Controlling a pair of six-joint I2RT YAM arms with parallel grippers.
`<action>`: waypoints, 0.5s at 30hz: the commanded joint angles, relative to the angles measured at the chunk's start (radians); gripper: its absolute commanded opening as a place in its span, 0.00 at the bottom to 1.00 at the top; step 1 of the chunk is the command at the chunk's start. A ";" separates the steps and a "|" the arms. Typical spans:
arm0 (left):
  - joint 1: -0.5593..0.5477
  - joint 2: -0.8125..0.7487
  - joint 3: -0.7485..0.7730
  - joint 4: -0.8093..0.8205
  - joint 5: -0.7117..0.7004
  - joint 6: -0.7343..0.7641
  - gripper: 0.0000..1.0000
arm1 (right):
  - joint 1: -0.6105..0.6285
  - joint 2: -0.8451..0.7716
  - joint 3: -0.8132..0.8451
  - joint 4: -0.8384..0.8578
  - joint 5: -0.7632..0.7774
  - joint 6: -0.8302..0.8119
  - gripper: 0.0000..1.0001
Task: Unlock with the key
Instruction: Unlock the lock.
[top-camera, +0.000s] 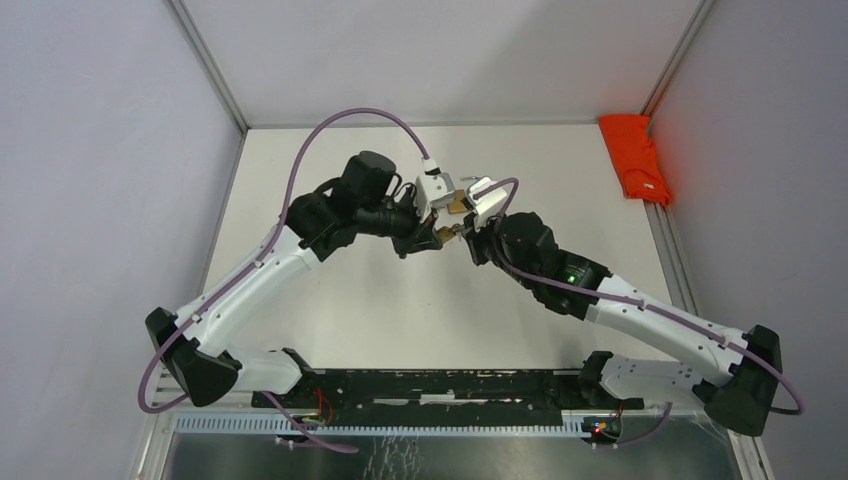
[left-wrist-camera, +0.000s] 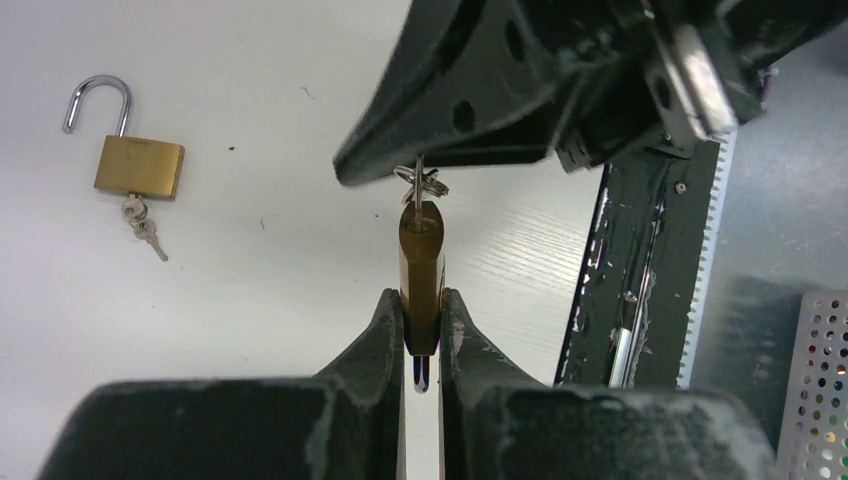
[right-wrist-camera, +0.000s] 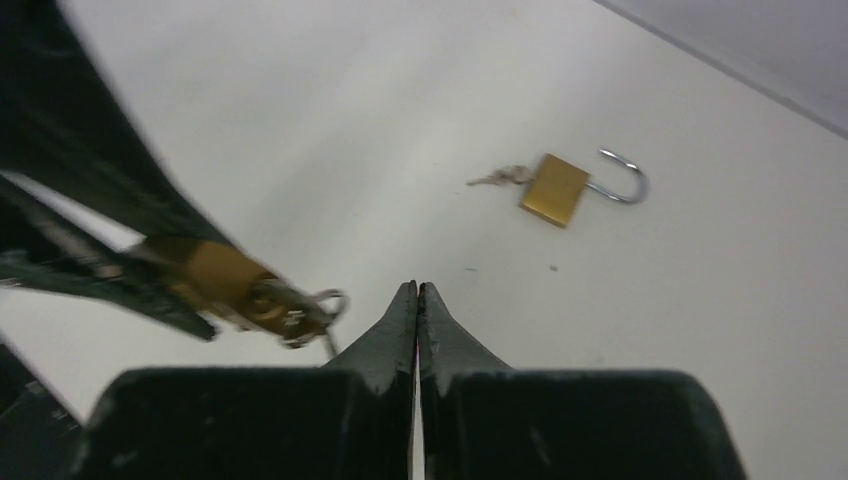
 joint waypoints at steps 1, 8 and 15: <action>0.010 -0.042 0.034 0.027 0.056 -0.011 0.02 | 0.002 -0.067 0.036 -0.029 0.207 -0.025 0.10; 0.010 -0.101 -0.024 -0.015 0.083 0.043 0.02 | -0.009 -0.252 0.119 -0.134 0.032 -0.147 0.17; 0.012 -0.109 -0.023 -0.004 0.193 0.062 0.02 | -0.011 -0.347 0.002 0.090 -0.390 -0.005 0.24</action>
